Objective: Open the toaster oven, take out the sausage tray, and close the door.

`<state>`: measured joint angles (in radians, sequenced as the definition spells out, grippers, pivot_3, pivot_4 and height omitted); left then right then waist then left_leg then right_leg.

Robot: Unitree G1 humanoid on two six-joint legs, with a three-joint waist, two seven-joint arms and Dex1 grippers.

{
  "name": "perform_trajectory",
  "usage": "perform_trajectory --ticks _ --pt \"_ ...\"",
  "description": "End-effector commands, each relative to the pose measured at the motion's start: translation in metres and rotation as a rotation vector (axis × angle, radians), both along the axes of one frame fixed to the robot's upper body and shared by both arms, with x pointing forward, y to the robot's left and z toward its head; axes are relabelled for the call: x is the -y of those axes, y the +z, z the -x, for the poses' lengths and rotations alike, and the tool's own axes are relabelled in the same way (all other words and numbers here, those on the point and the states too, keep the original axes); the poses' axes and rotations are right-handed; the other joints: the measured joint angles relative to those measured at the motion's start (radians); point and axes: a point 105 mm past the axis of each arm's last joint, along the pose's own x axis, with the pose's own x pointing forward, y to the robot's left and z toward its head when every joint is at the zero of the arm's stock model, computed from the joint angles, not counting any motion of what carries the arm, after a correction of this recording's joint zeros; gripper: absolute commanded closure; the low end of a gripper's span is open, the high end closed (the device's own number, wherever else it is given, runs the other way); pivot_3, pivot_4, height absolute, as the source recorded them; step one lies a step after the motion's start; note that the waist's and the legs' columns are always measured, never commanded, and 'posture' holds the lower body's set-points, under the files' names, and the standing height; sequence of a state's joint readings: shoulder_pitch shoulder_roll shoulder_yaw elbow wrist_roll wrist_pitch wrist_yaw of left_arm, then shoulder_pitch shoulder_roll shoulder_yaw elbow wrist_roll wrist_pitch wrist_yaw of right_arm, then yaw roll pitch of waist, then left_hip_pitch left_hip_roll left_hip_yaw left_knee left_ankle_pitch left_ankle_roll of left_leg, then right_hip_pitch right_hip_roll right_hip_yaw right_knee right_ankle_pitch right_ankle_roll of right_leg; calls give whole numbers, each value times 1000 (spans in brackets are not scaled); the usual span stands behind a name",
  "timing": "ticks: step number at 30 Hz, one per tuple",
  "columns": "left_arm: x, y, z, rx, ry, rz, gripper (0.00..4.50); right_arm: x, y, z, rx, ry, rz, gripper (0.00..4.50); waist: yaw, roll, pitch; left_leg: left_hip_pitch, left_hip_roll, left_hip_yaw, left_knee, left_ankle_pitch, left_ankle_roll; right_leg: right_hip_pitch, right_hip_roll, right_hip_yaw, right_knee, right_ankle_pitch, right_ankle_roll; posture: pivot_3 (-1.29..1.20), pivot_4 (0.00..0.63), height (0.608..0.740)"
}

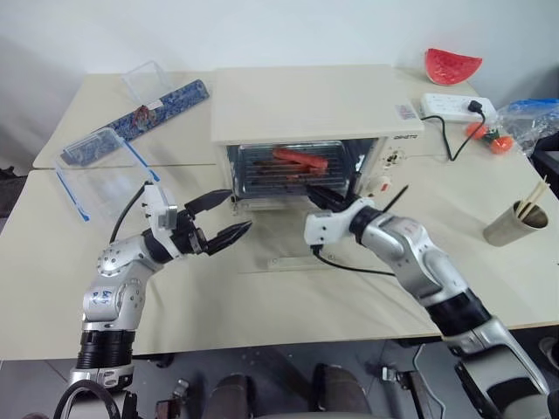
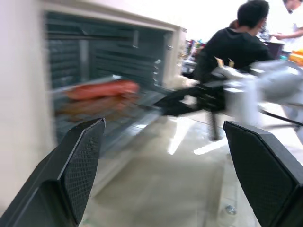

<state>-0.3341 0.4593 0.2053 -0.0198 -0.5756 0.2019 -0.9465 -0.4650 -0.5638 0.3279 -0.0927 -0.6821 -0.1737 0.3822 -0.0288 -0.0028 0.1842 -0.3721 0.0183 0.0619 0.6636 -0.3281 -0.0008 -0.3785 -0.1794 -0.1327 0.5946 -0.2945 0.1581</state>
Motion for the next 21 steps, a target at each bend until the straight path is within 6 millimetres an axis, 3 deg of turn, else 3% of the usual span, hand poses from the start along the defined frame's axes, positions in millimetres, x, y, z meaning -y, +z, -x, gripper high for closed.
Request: perform_trajectory --ticks 1,8,21 --pt "-16 0 5 -5 46 1 249 3 4 29 40 34 -41 4418 2 0 0 0 0 0 0 0 0 0 0 0 0 0 0 0 150 740" --pt "-19 -7 14 -121 34 40 249 16 -1 58 85 25 -49 4418 9 0 0 0 0 0 4 0 0 2 0 1 0 0 0 0 150 740" --pt "6 -4 8 -697 -160 205 249 23 5 68 136 72 30 4418 27 -1 0 1 0 0 5 0 0 2 0 2 1 0 0 0 150 740"
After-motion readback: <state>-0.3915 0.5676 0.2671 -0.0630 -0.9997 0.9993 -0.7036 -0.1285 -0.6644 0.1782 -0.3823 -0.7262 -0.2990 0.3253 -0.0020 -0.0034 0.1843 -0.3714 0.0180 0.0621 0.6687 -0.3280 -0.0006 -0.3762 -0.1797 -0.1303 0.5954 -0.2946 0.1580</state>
